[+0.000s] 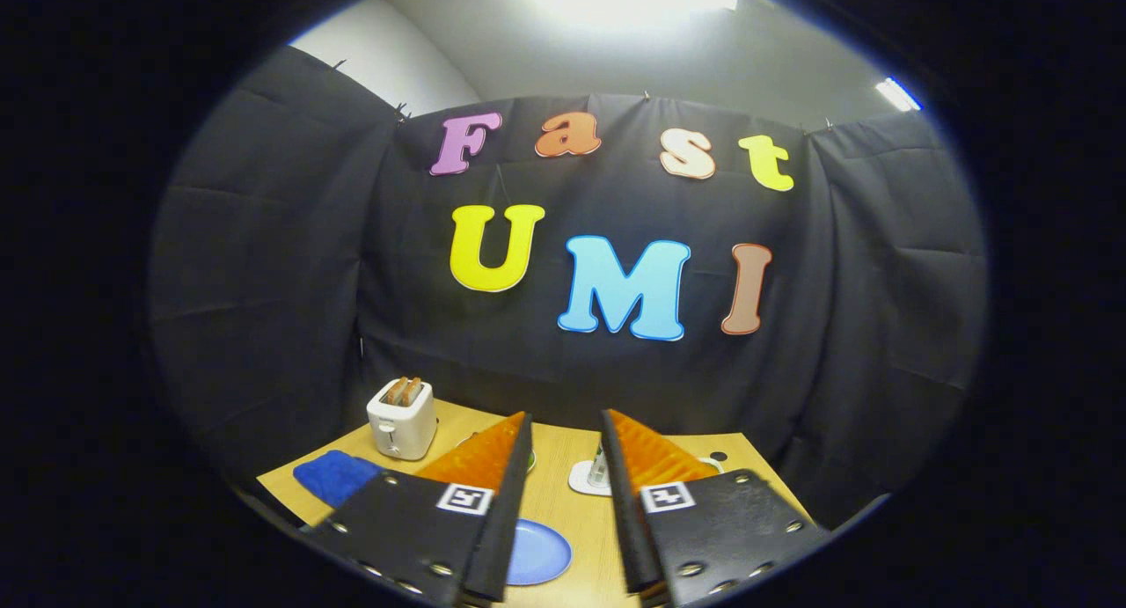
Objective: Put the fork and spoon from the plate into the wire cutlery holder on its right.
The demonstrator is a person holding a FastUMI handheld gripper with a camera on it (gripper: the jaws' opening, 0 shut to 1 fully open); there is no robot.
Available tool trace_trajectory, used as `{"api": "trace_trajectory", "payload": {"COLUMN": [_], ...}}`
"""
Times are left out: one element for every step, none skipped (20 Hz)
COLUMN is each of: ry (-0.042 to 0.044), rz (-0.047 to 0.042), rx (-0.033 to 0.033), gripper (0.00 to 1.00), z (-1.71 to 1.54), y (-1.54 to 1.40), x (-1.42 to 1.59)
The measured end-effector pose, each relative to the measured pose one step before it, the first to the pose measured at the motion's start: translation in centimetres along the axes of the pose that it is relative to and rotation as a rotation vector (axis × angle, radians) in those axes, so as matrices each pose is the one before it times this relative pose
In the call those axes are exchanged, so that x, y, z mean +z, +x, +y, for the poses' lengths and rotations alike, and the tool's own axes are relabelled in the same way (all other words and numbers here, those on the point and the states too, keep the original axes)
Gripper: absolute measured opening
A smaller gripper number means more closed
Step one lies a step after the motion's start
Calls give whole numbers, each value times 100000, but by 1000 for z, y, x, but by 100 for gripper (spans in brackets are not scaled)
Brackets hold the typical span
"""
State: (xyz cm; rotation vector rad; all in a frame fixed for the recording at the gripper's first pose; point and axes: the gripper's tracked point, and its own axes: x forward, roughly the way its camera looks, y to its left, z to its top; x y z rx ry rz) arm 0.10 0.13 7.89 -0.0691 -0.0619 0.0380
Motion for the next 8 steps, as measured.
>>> {"api": "trace_trajectory", "payload": {"ry": [-1614, -2473, -1887, 1234, 5084, 4005, -539, -1912], "rz": [-1577, -807, -824, -432, -779, 330, -334, -1493], "rx": [202, -269, -4584, -4368, -2247, -1579, 1324, 3071], "gripper": [55, 71, 86, 95, 97, 97, 97, 97], "z": [596, 390, -437, -87, 481, 883, 918, 1255], "y": [-162, 52, 231, 540, -192, -7, -50, 25], "x": [-120, -328, -239, -322, -128, -269, -390, -117]}}
